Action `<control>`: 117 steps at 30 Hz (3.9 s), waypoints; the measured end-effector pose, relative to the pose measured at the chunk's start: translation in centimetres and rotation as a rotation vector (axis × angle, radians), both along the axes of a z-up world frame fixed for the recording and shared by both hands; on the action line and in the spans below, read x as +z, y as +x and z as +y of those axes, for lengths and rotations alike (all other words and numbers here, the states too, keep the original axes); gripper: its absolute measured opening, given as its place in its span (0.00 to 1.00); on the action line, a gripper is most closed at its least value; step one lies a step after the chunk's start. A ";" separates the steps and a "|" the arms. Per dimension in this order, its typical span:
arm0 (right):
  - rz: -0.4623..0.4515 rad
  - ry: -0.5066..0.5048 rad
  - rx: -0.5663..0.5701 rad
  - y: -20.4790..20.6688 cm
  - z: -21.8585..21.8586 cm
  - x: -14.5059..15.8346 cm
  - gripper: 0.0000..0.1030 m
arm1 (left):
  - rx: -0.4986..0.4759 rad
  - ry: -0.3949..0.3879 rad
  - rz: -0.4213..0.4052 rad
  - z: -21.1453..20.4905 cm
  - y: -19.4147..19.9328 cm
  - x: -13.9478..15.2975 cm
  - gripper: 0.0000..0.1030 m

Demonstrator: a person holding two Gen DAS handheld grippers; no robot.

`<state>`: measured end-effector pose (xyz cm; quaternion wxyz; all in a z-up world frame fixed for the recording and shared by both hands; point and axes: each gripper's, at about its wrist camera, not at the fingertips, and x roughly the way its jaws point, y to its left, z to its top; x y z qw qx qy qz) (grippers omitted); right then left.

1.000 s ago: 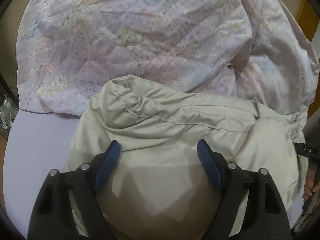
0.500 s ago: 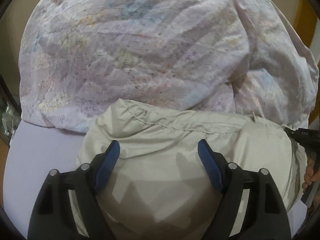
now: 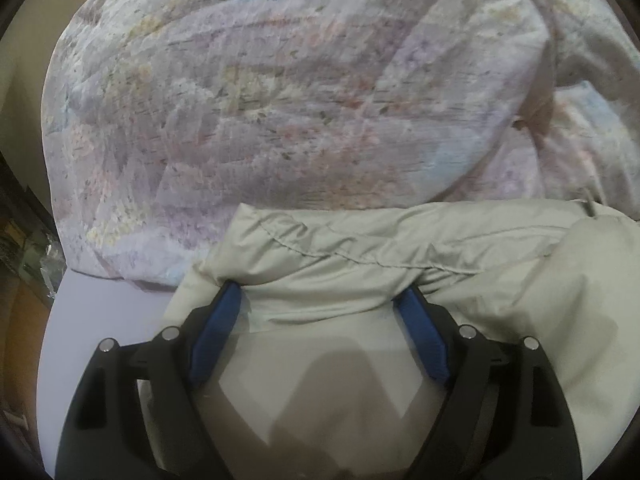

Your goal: Fold large clothes

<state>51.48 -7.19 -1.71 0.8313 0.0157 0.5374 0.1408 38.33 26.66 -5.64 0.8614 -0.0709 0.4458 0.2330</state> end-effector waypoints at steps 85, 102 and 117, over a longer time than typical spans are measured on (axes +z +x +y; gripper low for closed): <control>0.375 0.415 -0.499 -6.5 -15.4 -8.1 0.84 | 0.412 -0.684 -0.083 4.2 -19.5 -8.2 0.83; 0.382 0.542 -0.626 -7.2 -14.7 -7.8 0.31 | 0.447 -0.757 -0.212 5.2 -19.1 -7.7 0.31; 0.433 0.607 -0.544 -13.4 -15.2 -5.0 0.23 | 0.373 -0.713 -0.238 5.1 -25.8 -2.9 0.27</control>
